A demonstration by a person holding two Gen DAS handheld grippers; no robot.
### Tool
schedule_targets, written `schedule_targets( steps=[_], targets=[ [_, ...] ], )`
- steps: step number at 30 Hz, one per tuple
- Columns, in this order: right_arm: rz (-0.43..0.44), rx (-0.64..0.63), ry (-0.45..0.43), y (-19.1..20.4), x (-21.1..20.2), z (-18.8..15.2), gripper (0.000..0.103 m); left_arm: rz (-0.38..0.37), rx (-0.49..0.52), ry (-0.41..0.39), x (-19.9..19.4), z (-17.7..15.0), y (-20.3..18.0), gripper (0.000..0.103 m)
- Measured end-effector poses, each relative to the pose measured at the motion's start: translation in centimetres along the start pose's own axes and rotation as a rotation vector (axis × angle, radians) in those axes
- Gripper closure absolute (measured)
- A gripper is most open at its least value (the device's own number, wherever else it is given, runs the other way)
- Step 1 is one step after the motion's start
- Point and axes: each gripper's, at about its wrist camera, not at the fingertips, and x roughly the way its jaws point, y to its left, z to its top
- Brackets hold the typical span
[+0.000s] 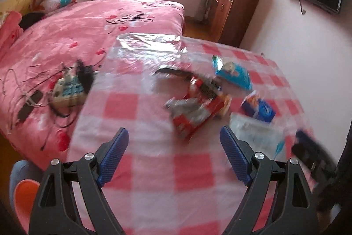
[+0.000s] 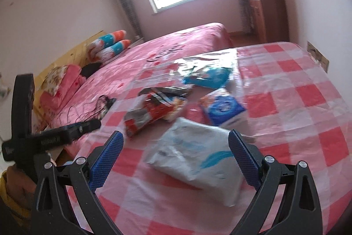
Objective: Collect trash
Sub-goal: 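Return both tools from the bucket to the trash on the table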
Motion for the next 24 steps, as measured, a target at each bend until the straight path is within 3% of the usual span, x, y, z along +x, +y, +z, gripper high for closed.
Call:
schedule_targets(
  steps=[8, 17, 20, 24],
  targets=[
    [-0.037, 0.102, -0.025, -4.3, -0.6, 0.9, 0.008, -0.061, -0.031, 0.008, 6.8, 8.0, -6.0, 0.017],
    [-0.052, 0.127, -0.030, -6.4, -1.1, 1.0, 0.008, 0.037, -0.025, 0.096, 17.3, 13.6, -10.6, 0.020],
    [-0.045, 0.146, -0.026, -7.0, -1.2, 1.0, 0.008, 0.076, -0.013, 0.127, 19.4, 14.0, -11.1, 0.025],
    [-0.038, 0.170, -0.021, -7.5, -1.2, 1.1, 0.008, 0.149, 0.021, 0.181, 21.6, 13.8, -10.7, 0.040]
  ],
)
